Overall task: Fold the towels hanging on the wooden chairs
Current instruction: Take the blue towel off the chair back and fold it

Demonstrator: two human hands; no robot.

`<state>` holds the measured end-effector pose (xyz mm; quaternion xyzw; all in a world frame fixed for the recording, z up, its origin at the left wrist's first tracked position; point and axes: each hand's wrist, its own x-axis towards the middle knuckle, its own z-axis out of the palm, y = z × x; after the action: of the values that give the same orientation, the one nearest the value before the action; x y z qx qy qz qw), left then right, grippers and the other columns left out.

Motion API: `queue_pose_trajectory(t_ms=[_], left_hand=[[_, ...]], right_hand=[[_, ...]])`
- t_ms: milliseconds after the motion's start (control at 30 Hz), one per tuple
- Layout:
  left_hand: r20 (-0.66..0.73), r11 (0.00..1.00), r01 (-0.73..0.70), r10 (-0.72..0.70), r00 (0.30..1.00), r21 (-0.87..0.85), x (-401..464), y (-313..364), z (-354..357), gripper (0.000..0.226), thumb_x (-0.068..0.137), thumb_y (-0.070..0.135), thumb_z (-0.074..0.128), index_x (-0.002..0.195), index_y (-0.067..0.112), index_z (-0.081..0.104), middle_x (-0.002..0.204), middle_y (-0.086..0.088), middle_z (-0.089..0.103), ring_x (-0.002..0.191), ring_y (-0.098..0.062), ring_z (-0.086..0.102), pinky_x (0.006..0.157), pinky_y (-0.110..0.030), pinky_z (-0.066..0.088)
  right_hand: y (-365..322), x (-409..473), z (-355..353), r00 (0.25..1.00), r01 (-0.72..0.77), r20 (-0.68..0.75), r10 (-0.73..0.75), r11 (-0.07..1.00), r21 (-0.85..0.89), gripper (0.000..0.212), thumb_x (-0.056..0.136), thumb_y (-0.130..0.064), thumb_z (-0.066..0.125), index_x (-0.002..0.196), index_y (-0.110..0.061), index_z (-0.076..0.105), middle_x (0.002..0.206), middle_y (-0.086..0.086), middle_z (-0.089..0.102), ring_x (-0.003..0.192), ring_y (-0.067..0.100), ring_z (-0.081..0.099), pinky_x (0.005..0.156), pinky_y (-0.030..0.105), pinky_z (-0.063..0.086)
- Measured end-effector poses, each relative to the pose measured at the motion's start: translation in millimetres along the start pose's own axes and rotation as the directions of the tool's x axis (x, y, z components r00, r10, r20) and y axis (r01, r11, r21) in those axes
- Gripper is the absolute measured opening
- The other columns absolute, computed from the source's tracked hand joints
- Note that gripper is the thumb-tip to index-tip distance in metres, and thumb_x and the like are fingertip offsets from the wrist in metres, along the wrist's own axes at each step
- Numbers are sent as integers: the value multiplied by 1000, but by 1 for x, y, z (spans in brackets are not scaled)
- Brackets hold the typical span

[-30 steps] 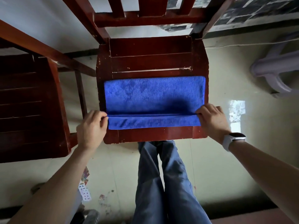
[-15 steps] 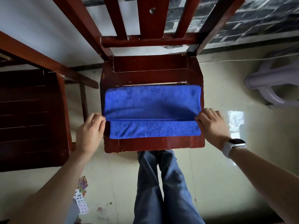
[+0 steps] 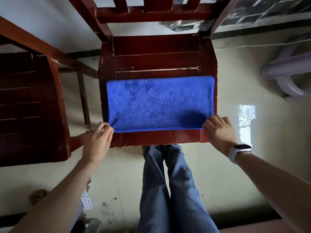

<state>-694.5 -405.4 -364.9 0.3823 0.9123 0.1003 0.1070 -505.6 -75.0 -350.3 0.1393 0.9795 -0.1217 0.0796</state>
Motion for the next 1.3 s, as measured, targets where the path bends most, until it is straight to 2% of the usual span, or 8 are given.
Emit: queue_pose_trajectory(t_ms=[167, 267, 367, 467, 600, 800, 1067, 1300], left_hand=[[88, 988, -8, -5, 996, 155, 0, 0, 7, 7, 75, 3, 70, 76, 8, 65, 76, -5, 65, 56, -24, 60, 44, -25, 39], [75, 987, 20, -32, 997, 159, 0, 9, 1, 10, 81, 15, 60, 80, 9, 68, 80, -6, 67, 70, -28, 61, 55, -32, 46], [33, 993, 46, -50, 998, 108, 10, 29, -3, 21, 83, 23, 50, 85, 12, 68, 91, -7, 66, 83, -30, 58, 69, -38, 44], [48, 995, 8, -13, 999, 98, 38, 61, 8, 31, 87, 23, 45, 110, 12, 62, 118, -12, 61, 110, -33, 55, 88, -42, 43], [70, 994, 61, -68, 995, 92, 91, 87, 38, 49, 89, 27, 40, 136, 13, 42, 145, -13, 38, 135, -36, 32, 108, -55, 23], [26, 984, 77, -82, 996, 158, 119, 78, 71, 57, 90, 41, 34, 143, 25, 26, 151, -11, 26, 140, -35, 19, 109, -59, 8], [-39, 938, 336, -334, 942, 86, 105, 50, 66, 63, 88, 52, 32, 144, 24, 25, 153, -15, 16, 141, -38, 9, 110, -59, 6], [65, 918, 396, -396, 916, 9, 101, 49, 51, 69, 86, 57, 28, 146, 25, 18, 155, -16, 5, 142, -37, -2, 107, -63, 0]], right_hand=[[1, -8, 17, 998, -18, 67, 19, 1000, -21, 23, 55, 10, 76, 71, -3, 66, 70, 13, 63, 61, 33, 61, 58, 40, 49], [-2, -9, 16, 999, -24, 41, 23, 1000, 1, 2, 70, -3, 65, 71, -5, 66, 70, 11, 64, 62, 32, 61, 61, 39, 48], [-15, 2, 11, 1000, 3, -21, -2, 1000, 24, 23, 79, -15, 46, 73, -9, 67, 73, 8, 65, 64, 31, 60, 64, 37, 44], [-41, 33, 18, 997, 17, -77, -15, 1000, 19, 30, 77, -11, 51, 101, -8, 67, 103, 16, 66, 94, 35, 63, 83, 49, 46], [-73, 88, 37, 998, 14, -56, -13, 1000, 9, 48, 84, -14, 47, 132, -7, 48, 139, 18, 46, 129, 34, 43, 103, 62, 25], [-73, 112, 71, 997, -44, -67, 40, 998, -53, 53, 90, -32, 37, 141, -18, 34, 148, 13, 34, 137, 30, 31, 111, 54, 11], [-17, 92, 62, 957, -287, -54, 285, 957, -49, 53, 92, -36, 29, 144, -29, 23, 153, 11, 23, 142, 31, 18, 111, 57, 5], [25, 62, 38, 847, -530, 95, 524, 815, 232, 53, 97, -26, 27, 147, -15, 12, 156, 8, 6, 144, 20, 6, 115, 49, 2]])
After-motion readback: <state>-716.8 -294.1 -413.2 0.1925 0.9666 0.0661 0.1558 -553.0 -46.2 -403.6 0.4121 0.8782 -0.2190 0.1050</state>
